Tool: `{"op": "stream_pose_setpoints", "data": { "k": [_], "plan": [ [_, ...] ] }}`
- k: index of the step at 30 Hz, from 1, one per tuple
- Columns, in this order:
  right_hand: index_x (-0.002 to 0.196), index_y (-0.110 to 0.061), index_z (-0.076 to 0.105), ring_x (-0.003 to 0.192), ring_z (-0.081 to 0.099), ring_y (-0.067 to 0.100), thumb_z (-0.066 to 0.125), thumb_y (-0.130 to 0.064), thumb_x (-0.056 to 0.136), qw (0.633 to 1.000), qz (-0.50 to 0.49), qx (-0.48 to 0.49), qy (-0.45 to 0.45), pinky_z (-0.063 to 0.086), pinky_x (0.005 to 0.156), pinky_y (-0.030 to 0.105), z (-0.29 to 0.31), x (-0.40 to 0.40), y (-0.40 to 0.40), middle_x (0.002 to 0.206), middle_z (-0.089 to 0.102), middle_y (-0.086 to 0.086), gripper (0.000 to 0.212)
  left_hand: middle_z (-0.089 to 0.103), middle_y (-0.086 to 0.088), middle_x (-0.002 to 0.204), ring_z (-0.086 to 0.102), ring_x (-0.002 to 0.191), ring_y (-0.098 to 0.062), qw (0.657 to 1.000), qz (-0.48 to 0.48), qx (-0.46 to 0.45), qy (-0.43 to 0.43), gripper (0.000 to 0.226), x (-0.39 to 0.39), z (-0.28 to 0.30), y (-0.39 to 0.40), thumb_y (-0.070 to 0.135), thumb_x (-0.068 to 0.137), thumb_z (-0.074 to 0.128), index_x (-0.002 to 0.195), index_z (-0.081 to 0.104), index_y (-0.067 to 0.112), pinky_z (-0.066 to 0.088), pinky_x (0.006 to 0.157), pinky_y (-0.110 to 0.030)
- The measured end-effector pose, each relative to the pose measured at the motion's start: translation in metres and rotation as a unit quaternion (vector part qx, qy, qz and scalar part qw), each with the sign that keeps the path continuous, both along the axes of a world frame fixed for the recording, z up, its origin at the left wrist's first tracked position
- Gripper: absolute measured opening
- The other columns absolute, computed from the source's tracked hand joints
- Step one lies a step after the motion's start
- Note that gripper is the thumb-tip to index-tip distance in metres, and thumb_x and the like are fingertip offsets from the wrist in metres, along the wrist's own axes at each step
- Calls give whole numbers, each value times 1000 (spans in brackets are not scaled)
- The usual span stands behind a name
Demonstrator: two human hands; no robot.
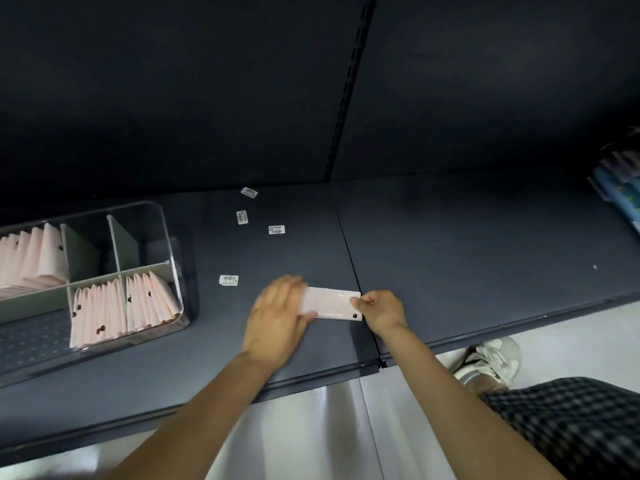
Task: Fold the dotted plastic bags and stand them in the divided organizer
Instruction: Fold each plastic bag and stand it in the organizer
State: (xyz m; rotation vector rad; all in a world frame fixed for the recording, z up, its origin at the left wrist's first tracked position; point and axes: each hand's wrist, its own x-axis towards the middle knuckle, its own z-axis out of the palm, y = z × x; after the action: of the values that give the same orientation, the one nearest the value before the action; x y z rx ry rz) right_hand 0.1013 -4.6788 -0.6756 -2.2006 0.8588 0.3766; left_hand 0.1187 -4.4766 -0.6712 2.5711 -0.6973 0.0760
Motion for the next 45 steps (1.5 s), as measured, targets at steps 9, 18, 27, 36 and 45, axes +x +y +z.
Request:
{"op": "stream_pose_setpoints", "data": {
  "k": [9,18,27,36,45],
  "plan": [
    [98,-8,67,104,59,29,53,-34,93,997,49,-12,64,43,88,32,9,7,-2,107,67,11,29,-16,-11,156,-16,144,-27,966,-117,227,50,86,-19,-28,-6,64,93,21,147,-12,6,-19,113,-41],
    [92,-11,66,102,59,29,54,-32,92,998,32,-5,53,45,91,36,9,5,2,104,67,10,24,-24,-20,153,-23,142,-32,957,-121,254,64,86,-12,-28,-3,69,89,15,147,-17,14,-15,116,-41],
    [73,-23,61,93,61,27,64,-40,85,997,-69,-20,-13,46,93,39,5,-3,12,91,70,7,20,-27,-20,151,-27,140,-31,951,-111,280,69,81,-21,-25,-2,67,90,9,142,-27,17,-16,116,-40],
    [143,-11,34,141,25,22,38,-17,99,923,285,-140,-216,16,117,32,8,-18,71,152,31,3,45,-32,-21,148,-32,137,-31,940,-122,306,87,76,-21,-26,-2,61,94,9,143,-24,13,-12,117,-43],
    [146,-17,-19,138,-26,5,21,-52,98,891,409,-186,-72,-16,113,22,-15,-35,30,151,-27,-7,71,-36,-15,145,-35,135,-28,946,-141,275,93,84,-14,-31,11,70,88,12,138,-30,18,-17,116,-39]
  ]
}}
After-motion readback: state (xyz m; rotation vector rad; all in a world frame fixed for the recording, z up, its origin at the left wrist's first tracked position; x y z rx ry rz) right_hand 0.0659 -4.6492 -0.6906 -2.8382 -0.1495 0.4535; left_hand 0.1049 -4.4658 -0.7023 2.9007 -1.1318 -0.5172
